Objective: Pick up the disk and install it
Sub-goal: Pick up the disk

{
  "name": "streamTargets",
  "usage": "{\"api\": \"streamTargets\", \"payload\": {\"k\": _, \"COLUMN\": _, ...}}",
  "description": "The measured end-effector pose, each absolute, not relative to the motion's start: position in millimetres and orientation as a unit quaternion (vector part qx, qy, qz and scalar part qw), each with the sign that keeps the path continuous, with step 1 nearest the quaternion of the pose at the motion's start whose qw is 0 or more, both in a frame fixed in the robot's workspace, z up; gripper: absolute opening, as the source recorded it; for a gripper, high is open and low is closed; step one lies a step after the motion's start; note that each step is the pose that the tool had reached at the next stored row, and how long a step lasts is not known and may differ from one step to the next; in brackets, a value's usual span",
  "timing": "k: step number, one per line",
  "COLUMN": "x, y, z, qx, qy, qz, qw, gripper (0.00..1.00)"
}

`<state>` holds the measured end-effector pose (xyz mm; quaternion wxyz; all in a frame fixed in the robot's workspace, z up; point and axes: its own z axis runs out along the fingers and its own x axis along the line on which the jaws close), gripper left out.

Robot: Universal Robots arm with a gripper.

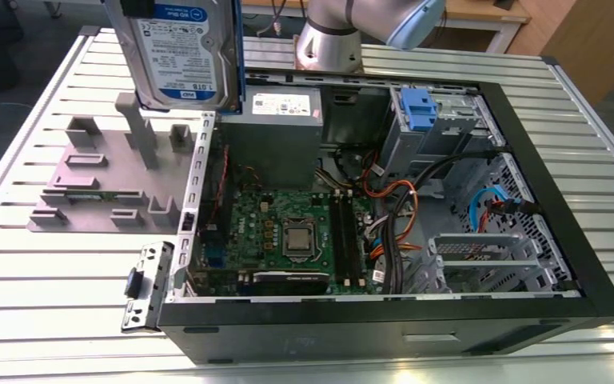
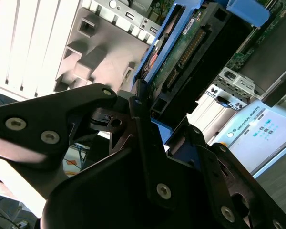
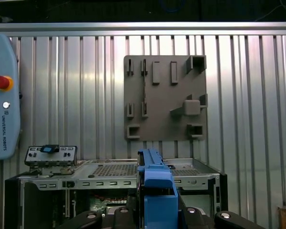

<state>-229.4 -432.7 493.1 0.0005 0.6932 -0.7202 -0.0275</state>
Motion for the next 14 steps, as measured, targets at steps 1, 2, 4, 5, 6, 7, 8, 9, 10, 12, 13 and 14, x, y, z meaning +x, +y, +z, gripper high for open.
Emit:
{"api": "streamTargets", "payload": {"k": 1, "x": -229.4, "y": -433.0, "z": 493.1, "qx": 0.693, "qy": -0.72, "qz": -0.027, "qw": 0.001, "gripper": 0.36}}
{"api": "streamTargets", "payload": {"k": 2, "x": -229.4, "y": -433.2, "z": 493.1, "qx": 0.693, "qy": -0.72, "qz": -0.027, "qw": 0.001, "gripper": 0.36}}
{"api": "streamTargets", "payload": {"k": 4, "x": -229.4, "y": -433.6, "z": 493.1, "qx": 0.693, "qy": -0.72, "qz": -0.027, "qw": 0.001, "gripper": 0.36}}
{"api": "streamTargets", "payload": {"k": 5, "x": -229.3, "y": -433.9, "z": 493.0, "qx": 0.693, "qy": -0.72, "qz": -0.027, "qw": 0.001, "gripper": 0.36}}
{"api": "streamTargets", "payload": {"k": 6, "x": -229.3, "y": -434.1, "z": 493.0, "qx": 0.693, "qy": -0.72, "qz": -0.027, "qw": 0.001, "gripper": 0.36}}
{"api": "streamTargets", "payload": {"k": 7, "x": -229.3, "y": -434.4, "z": 493.0, "qx": 0.693, "qy": -0.72, "qz": -0.027, "qw": 0.001, "gripper": 0.36}}
{"api": "streamTargets", "payload": {"k": 8, "x": -229.3, "y": -434.6, "z": 493.0, "qx": 0.693, "qy": -0.72, "qz": -0.027, "qw": 0.001, "gripper": 0.36}}
{"api": "streamTargets", "payload": {"k": 9, "x": -229.3, "y": -434.8, "z": 493.0, "qx": 0.693, "qy": -0.72, "qz": -0.027, "qw": 0.001, "gripper": 0.36}}
{"api": "streamTargets", "payload": {"k": 10, "x": -229.2, "y": -435.0, "z": 492.9, "qx": 0.693, "qy": -0.72, "qz": -0.027, "qw": 0.001, "gripper": 0.36}}
{"api": "streamTargets", "payload": {"k": 12, "x": -229.2, "y": -435.4, "z": 492.9, "qx": 0.693, "qy": -0.72, "qz": -0.027, "qw": 0.001, "gripper": 0.36}}
{"api": "streamTargets", "payload": {"k": 13, "x": -229.1, "y": -435.5, "z": 492.9, "qx": 0.693, "qy": -0.72, "qz": -0.027, "qw": 0.001, "gripper": 0.36}}
{"api": "streamTargets", "payload": {"k": 14, "x": -229.1, "y": -435.7, "z": 492.8, "qx": 0.693, "qy": -0.72, "qz": -0.027, "qw": 0.001, "gripper": 0.36}}
